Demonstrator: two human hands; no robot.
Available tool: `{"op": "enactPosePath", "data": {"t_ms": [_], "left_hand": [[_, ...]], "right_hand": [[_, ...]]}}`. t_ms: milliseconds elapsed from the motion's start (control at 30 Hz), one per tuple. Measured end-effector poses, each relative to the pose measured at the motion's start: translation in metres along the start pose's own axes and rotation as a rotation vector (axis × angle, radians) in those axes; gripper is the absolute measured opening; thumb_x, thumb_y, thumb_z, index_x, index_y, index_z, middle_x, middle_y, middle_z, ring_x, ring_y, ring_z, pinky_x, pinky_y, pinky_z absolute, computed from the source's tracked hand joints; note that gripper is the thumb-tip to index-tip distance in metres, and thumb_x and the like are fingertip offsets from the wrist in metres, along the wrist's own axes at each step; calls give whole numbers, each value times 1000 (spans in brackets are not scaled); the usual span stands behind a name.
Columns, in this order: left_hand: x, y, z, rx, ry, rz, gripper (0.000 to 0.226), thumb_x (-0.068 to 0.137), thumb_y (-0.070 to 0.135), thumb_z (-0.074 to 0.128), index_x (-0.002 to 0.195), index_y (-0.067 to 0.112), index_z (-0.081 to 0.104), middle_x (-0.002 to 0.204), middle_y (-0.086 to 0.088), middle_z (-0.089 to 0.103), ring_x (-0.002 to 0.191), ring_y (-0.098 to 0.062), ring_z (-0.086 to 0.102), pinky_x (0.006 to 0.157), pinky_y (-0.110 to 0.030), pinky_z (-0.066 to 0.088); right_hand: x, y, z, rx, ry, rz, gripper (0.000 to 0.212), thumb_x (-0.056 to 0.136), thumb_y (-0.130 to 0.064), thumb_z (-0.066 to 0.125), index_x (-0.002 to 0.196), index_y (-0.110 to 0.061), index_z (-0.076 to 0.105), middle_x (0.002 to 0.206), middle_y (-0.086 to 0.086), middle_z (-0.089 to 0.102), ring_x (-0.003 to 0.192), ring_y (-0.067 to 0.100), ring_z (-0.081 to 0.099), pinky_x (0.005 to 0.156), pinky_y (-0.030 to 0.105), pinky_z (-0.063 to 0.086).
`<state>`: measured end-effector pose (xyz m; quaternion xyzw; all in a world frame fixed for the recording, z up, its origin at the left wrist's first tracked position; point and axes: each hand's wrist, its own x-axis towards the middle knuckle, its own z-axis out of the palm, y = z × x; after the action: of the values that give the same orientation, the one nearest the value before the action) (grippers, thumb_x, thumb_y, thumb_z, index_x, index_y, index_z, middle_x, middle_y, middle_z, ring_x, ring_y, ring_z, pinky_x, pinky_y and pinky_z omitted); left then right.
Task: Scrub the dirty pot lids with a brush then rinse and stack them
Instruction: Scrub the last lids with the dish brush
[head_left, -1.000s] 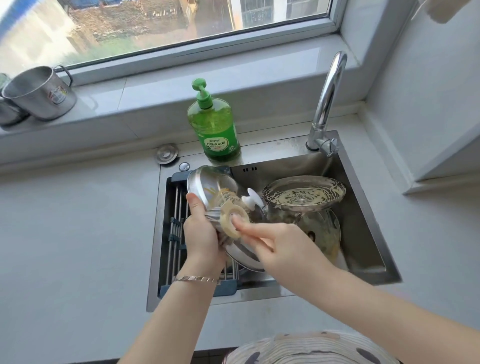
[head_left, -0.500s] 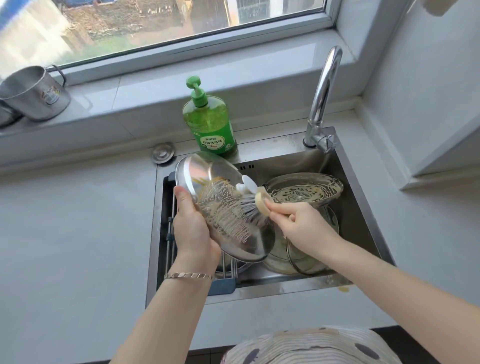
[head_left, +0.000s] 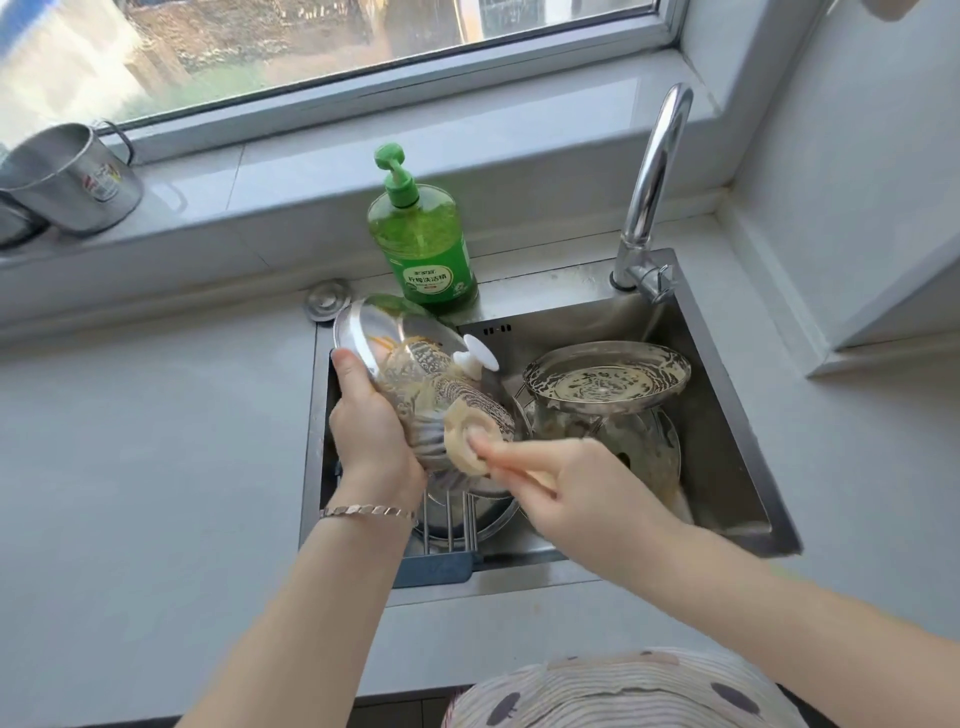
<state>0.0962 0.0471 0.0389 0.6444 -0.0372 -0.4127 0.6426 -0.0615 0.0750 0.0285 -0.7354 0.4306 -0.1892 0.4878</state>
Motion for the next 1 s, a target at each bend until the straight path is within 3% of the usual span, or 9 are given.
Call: {"op": "enactPosePath", "data": {"t_ms": [100, 233, 333, 400, 567, 667, 833, 933, 1000], "left_hand": [[2, 6, 4, -91, 72, 29, 41, 98, 49, 36, 76, 19, 54, 55, 11, 62, 48, 0, 61, 46, -15, 49], [-3, 13, 11, -134, 154, 52, 39, 99, 49, 34, 83, 21, 55, 81, 8, 64, 62, -1, 63, 59, -19, 55], [0, 22, 12, -157, 196, 81, 38, 98, 49, 36, 79, 21, 54, 78, 9, 62, 61, 0, 61, 50, -14, 50], [-3, 20, 11, -139, 211, 70, 38, 98, 50, 36, 78, 22, 54, 78, 8, 62, 62, -2, 61, 49, -14, 49], [0, 23, -1, -185, 227, -100, 39, 98, 51, 33, 104, 18, 53, 93, 2, 62, 75, -13, 61, 77, -34, 53], [0, 24, -8, -216, 210, -156, 39, 98, 52, 32, 107, 20, 51, 114, -3, 62, 99, -23, 62, 94, -48, 48], [-2, 25, -10, -237, 234, -197, 39, 99, 51, 31, 102, 18, 51, 110, -5, 61, 108, -24, 60, 97, -48, 46], [-3, 22, -12, -260, 178, -236, 40, 99, 51, 29, 104, 18, 51, 104, -6, 60, 101, -25, 59, 92, -49, 45], [-7, 16, -14, -247, 143, -240, 42, 99, 52, 29, 97, 19, 53, 100, -5, 61, 94, -25, 59, 90, -50, 45]], "right_hand": [[-8, 18, 1, -216, -58, 54, 33, 96, -31, 49, 123, -49, 53, 84, 0, 71, 52, 14, 44, 58, 31, 40], [4, 16, 2, -235, 57, 47, 33, 96, -31, 48, 124, -47, 54, 78, 1, 67, 49, 14, 36, 52, 27, 32], [4, 7, 12, -196, 105, -40, 36, 96, -27, 48, 128, -42, 52, 66, 0, 55, 55, 14, 36, 51, 26, 29], [7, 2, 12, -197, 117, -69, 35, 95, -29, 48, 127, -43, 52, 74, 2, 64, 63, 18, 44, 57, 33, 39], [10, 17, 2, 14, 125, 25, 31, 93, -29, 54, 121, -43, 58, 92, -2, 74, 73, 27, 66, 70, 42, 54], [18, 40, -13, 18, 124, 237, 31, 94, -27, 53, 122, -41, 56, 68, -24, 63, 63, 1, 58, 60, 14, 44], [1, 28, -4, 69, 86, 199, 31, 94, -24, 54, 123, -35, 59, 102, -5, 72, 99, 19, 64, 90, 39, 50], [2, 38, -17, 62, 97, 263, 32, 95, -22, 53, 124, -34, 57, 67, -26, 65, 70, -8, 60, 70, 10, 48], [10, 49, -25, 36, 121, 339, 32, 95, -24, 51, 125, -34, 56, 84, -21, 69, 70, -3, 56, 71, 14, 45]]}}
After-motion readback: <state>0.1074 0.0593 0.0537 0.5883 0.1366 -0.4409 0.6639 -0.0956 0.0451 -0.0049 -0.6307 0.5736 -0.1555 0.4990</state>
